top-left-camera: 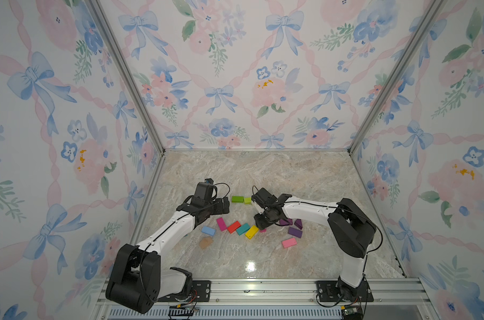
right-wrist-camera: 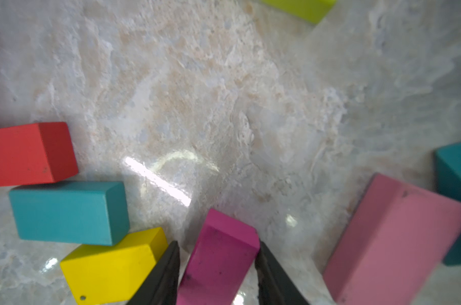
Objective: Assemble a piece of candy with building blocks
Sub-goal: Move the building block to the center of the board.
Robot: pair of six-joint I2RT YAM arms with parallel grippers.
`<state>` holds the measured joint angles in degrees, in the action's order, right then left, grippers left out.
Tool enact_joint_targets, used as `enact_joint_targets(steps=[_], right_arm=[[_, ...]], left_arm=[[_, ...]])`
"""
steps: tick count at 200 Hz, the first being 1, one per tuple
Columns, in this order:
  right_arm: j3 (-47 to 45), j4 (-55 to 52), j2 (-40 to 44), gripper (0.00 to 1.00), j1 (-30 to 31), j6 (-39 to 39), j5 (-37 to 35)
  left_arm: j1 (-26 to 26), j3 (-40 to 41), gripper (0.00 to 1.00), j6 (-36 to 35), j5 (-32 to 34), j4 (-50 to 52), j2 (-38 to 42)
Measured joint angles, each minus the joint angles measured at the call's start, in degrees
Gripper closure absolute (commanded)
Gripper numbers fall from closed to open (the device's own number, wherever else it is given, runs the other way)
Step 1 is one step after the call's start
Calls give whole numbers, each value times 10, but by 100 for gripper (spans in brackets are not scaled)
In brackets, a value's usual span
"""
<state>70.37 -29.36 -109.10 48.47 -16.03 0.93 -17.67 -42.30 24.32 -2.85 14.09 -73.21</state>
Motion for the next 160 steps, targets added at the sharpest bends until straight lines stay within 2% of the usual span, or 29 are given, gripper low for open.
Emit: enact_joint_targets(steps=[28,51,95,128,160], right_arm=[[-4,-16,4,75,6,8,-20],[0,-21,3,82,7,36,-23],[81,-53,-50,86,6,167,-2],[151,-68,-99,86,-6,269,34],[182,-80,-120,85,-21,337,56]], left_arm=[[0,0,2,0,0,0,0],[0,0,2,0,0,0,0],[1,4,2,1,0,-4,0],[10,17,2,5,-2,-3,5],[24,17,2,7,-5,-4,7]])
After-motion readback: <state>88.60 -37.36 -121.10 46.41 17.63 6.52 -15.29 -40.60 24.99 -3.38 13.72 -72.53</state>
